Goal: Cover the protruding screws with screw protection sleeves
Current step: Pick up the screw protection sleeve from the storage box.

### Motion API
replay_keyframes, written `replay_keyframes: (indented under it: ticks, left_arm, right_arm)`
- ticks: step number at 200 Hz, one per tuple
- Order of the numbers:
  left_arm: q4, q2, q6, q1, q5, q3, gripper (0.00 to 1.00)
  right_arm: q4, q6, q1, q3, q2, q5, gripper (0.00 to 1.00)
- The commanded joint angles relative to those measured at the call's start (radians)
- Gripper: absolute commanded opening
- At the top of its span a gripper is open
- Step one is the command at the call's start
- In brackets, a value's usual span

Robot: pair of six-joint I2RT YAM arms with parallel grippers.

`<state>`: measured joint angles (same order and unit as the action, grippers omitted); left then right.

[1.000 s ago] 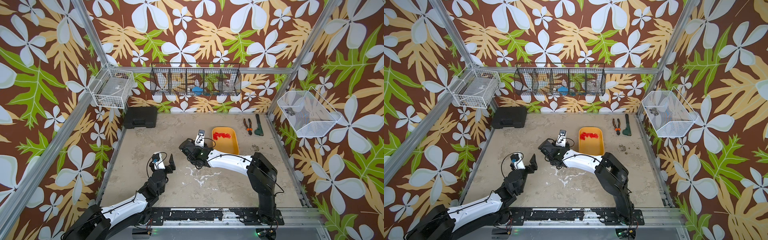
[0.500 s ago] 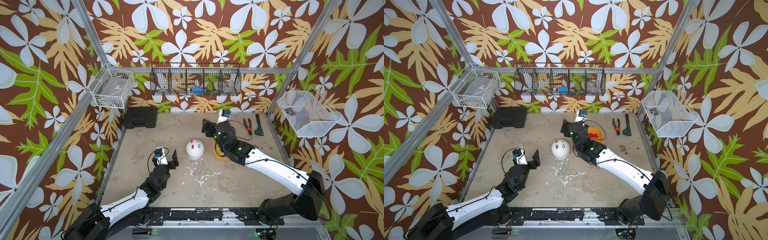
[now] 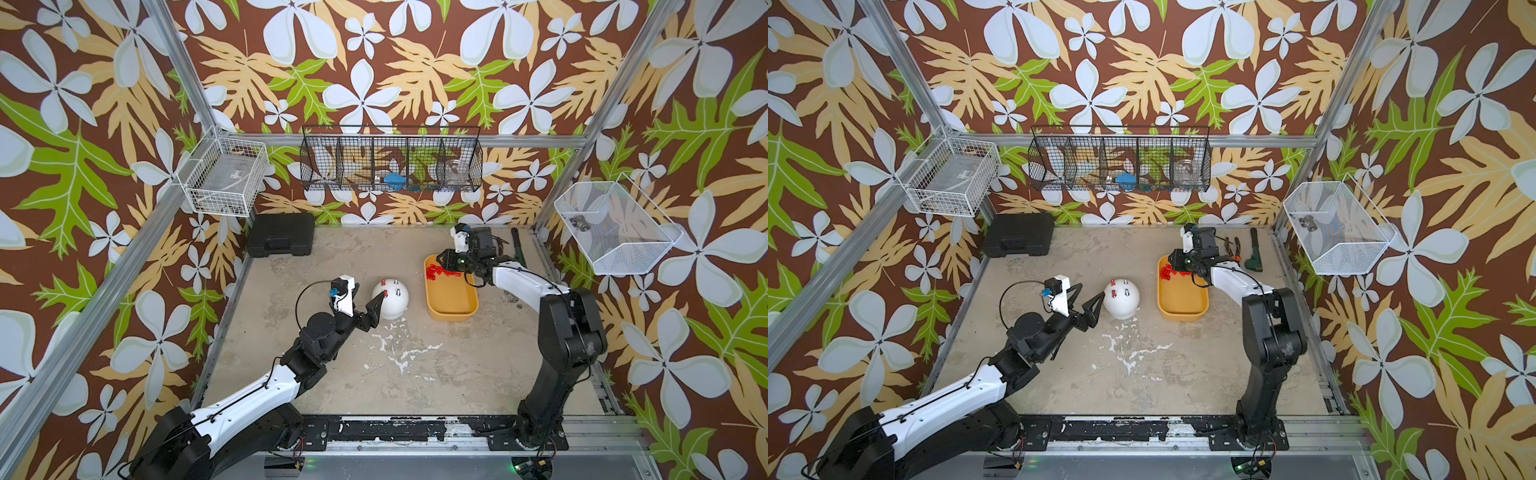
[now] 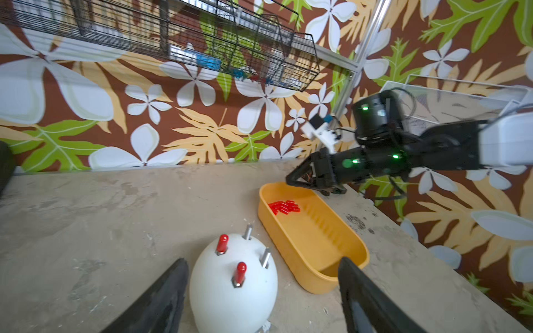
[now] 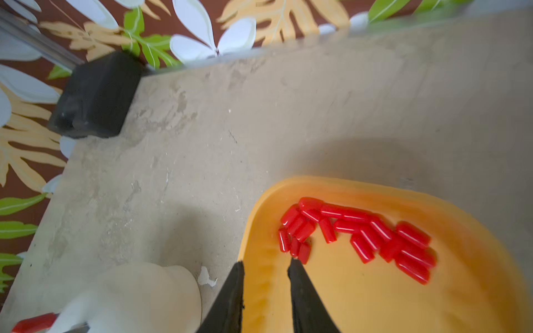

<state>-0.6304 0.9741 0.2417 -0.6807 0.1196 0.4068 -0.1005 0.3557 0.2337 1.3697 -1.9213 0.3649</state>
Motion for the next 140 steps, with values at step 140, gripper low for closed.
replay_keyframes:
  ticks: [140]
  left_arm:
    - [0.024,0.016,-0.005,0.000,-0.020,-0.029,0.82]
  right_arm:
    - [-0.179,-0.057,0.008,0.122,-0.184,-0.038,0.26]
